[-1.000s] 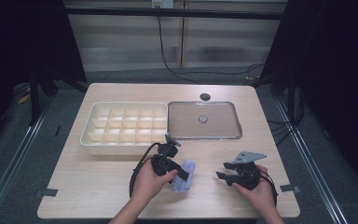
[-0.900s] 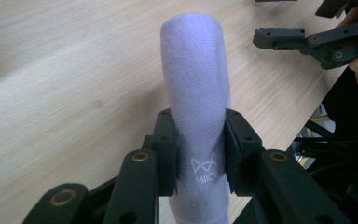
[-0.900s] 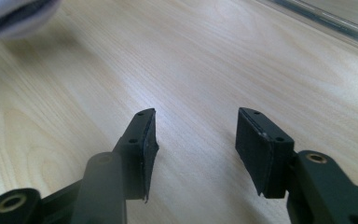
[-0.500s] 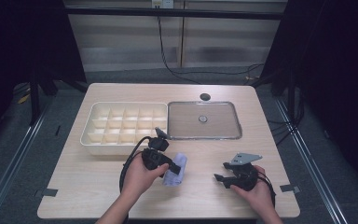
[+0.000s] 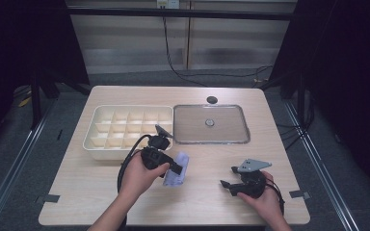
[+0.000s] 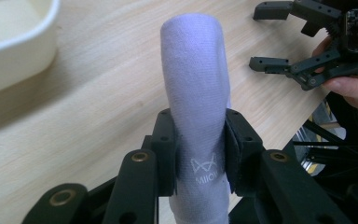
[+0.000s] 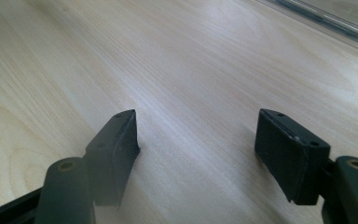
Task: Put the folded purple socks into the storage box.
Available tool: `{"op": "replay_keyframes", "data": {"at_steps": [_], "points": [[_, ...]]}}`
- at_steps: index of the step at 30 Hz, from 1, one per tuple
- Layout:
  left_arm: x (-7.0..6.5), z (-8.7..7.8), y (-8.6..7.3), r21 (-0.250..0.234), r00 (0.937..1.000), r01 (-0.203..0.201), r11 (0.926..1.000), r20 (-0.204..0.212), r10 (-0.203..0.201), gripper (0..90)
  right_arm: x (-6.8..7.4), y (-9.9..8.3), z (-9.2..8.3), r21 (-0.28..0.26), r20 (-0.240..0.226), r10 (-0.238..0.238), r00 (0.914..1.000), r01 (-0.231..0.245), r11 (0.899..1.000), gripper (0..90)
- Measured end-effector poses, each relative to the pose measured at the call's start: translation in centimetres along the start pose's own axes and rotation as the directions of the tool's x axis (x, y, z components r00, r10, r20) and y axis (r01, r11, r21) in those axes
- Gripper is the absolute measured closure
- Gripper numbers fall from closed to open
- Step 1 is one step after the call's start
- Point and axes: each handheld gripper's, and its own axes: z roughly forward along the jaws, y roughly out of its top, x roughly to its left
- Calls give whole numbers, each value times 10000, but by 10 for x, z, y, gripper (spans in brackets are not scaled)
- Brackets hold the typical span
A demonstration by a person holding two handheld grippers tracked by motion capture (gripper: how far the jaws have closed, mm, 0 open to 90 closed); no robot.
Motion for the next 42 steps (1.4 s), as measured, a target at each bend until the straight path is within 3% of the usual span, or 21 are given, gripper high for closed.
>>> {"op": "replay_keyframes", "data": {"at_steps": [16, 32, 35, 42], "points": [[1, -28, 15, -215, 9997, 59, 9998, -243, -64, 685, 0, 1, 2, 222, 239, 86, 9997, -91, 9997, 149], [2, -44, 28, -412, 9992, 201, 9989, -331, -215, 685, 0, 1, 2, 255, 220, 91, 9997, -97, 9996, 146], [5, -47, 31, -534, 9984, 276, 9982, -484, -302, 685, 0, 1, 2, 253, 219, 90, 9997, -95, 9996, 146], [18, -51, 35, -681, 9960, 776, 9947, -402, -804, 685, 0, 1, 2, 251, 220, 96, 9997, -102, 9996, 146]]}}
